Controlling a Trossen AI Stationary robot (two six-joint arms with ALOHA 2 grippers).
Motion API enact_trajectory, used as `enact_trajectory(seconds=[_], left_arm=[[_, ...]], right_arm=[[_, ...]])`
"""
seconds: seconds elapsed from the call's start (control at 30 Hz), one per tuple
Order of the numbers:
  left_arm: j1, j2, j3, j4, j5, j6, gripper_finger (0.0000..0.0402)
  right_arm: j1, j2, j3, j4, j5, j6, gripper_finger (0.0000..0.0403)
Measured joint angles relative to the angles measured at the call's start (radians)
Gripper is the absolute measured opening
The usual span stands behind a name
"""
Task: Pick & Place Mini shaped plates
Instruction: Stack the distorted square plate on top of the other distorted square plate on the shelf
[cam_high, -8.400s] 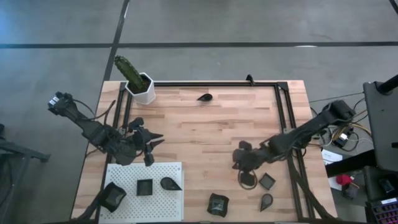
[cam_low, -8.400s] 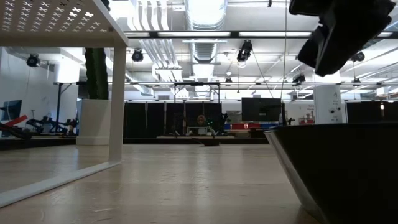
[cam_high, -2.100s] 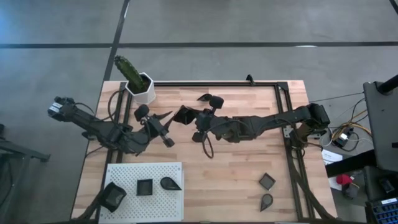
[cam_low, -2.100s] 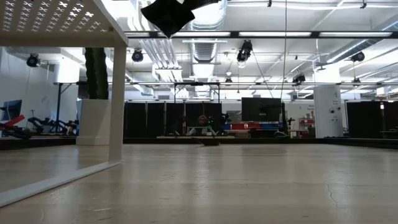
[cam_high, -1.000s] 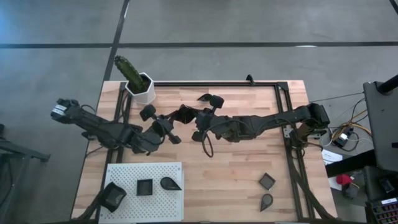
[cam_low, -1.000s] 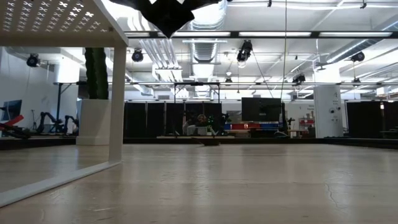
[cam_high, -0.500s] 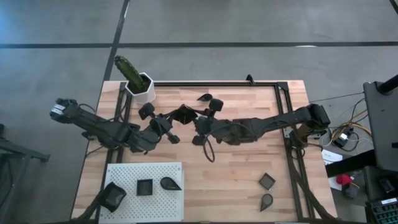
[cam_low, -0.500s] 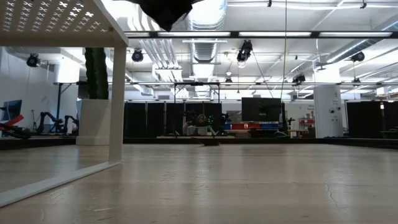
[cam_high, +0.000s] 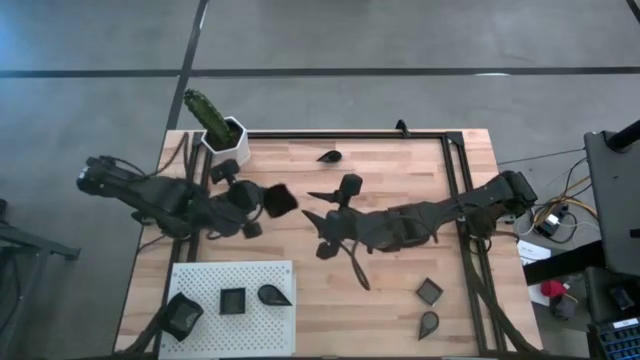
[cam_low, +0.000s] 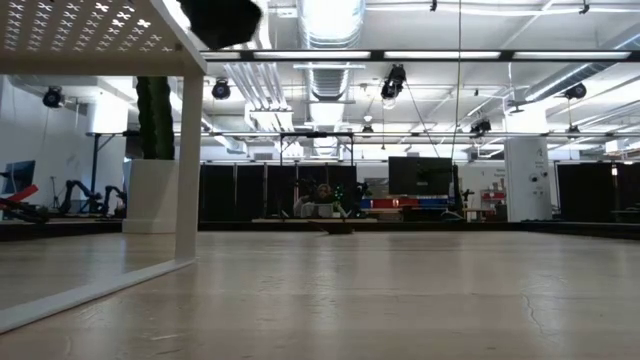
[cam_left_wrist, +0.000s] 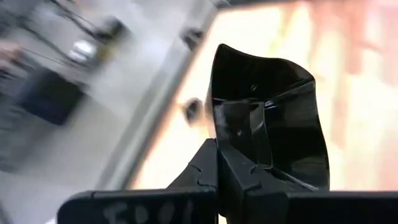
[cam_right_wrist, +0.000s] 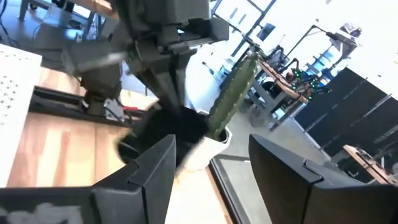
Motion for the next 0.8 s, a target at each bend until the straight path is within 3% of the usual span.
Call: enact_trajectory(seconds=[0.2,0.57,0.67,0.8], left_arm=[[-0.023,-0.003,0.126,-0.222,0.297,-0.088,0.0000],[-0.091,-0.081,0.190,-0.365,1.026,-0.063,0.0000],[-0.125,-0.110,0.168,-0.380,1.123,-0.062,0.0000],[-0.183,-0.154,0.126,-0.391,1.154,-0.063,0.0000]], right_arm=[[0.028,-0.017,0.000,-0.024,0.001,-0.001,0.0201],[0.035,-0.036,-0.001,-0.051,0.001,0.017,0.0197],[0.035,-0.039,-0.001,-0.050,0.001,0.055,0.0194],[0.035,-0.042,-0.001,-0.050,-0.005,0.108,0.0195]])
